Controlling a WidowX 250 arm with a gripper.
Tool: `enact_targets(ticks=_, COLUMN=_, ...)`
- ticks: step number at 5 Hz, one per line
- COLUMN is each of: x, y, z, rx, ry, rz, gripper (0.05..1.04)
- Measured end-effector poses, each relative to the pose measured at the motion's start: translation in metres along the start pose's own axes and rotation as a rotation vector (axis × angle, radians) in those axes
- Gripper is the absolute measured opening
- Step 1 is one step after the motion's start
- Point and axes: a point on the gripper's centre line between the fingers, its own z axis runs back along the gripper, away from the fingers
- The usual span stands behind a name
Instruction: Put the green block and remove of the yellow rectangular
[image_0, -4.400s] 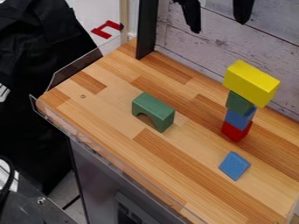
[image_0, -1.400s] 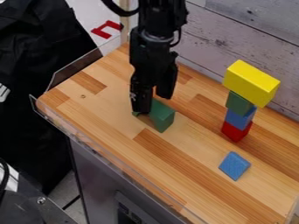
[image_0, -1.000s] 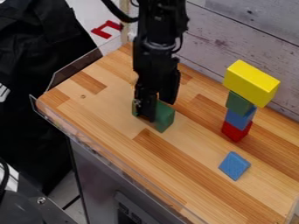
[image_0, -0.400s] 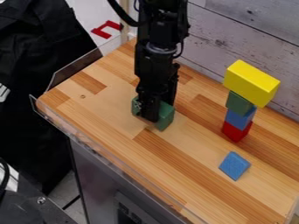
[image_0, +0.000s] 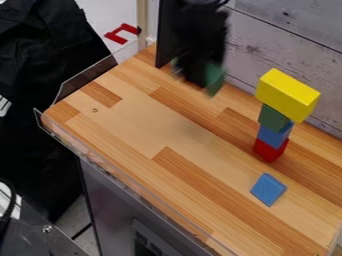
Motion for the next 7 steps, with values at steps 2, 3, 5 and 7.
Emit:
enact_targets(ticks=2, x=-0.051, y=-0.064, z=0.088, rx=-0.089, ry=0.066, rz=-0.160, gripper=0.587)
enact_targets(ticks=3, x=-0.067, y=-0.080, z=0.120, rx=-0.058, ry=0.086, rz=-0.188, gripper=0.587)
enact_targets(ticks=5, x=-0.078, y=-0.059, z=0.116, rx=0.102, ry=0.088, rz=-0.137, gripper=0.586)
enact_targets(ticks=7, x=-0.073, y=-0.011, z=0.104, rx=0.304, ry=0.065, rz=-0.013, gripper=0.586)
